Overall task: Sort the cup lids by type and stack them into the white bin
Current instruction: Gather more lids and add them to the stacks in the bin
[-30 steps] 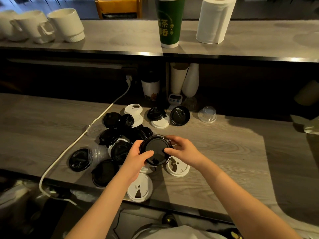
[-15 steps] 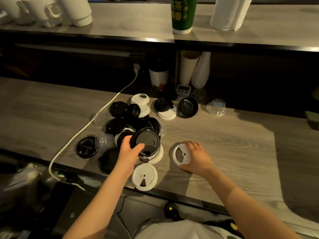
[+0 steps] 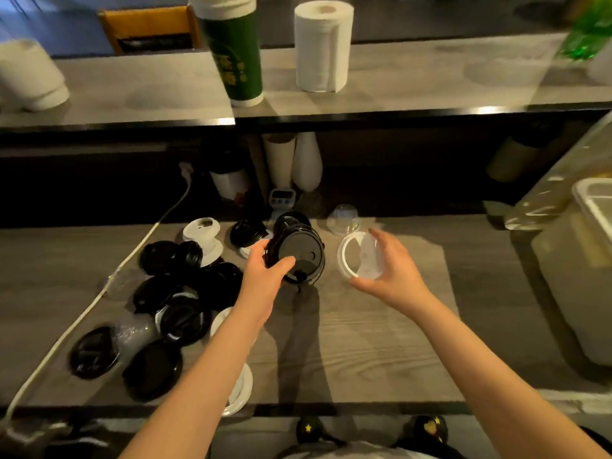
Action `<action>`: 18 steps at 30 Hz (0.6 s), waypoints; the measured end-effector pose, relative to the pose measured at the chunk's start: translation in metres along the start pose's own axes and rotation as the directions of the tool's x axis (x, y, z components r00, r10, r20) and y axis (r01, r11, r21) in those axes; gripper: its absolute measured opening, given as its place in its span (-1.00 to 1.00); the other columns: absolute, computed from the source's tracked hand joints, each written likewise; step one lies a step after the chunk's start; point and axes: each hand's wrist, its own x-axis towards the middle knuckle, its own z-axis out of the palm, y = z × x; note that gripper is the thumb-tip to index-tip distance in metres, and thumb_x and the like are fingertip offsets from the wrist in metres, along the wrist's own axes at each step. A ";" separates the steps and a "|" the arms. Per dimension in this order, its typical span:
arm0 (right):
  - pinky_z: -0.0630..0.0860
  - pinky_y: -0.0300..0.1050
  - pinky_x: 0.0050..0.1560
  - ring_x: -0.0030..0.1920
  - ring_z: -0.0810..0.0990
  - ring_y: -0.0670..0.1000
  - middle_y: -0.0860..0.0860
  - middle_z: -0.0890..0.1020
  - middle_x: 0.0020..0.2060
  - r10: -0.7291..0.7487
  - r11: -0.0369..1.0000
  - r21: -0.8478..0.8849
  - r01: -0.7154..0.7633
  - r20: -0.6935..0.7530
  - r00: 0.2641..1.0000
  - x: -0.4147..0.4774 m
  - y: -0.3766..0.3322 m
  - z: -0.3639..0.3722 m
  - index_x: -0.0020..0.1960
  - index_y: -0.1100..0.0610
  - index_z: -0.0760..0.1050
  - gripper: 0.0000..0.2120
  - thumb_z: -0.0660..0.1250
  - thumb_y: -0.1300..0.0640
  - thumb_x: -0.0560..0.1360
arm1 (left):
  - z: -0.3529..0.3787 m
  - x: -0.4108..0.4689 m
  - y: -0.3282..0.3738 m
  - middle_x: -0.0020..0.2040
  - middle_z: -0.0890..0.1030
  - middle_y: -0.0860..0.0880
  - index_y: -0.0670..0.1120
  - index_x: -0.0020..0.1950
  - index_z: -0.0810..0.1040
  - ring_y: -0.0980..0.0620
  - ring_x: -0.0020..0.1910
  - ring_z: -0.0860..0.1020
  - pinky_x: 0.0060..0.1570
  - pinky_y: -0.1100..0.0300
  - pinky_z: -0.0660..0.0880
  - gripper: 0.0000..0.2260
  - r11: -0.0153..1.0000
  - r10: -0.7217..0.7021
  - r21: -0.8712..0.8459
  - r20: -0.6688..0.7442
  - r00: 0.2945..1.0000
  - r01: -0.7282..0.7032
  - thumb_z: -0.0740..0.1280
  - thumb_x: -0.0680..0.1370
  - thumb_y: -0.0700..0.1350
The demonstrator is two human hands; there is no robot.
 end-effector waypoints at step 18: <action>0.21 -0.24 0.22 0.27 0.27 -0.14 -0.07 0.26 0.34 0.237 0.971 0.093 -0.218 -0.407 0.882 -0.088 0.178 -0.254 0.47 0.04 0.16 -0.17 0.52 0.03 0.34 | 0.307 -0.033 0.009 0.12 0.55 -0.01 0.07 0.10 0.44 0.03 0.11 0.54 0.07 0.08 0.54 -0.72 0.993 0.052 0.072 0.401 0.915 -0.089 0.32 0.51 -0.27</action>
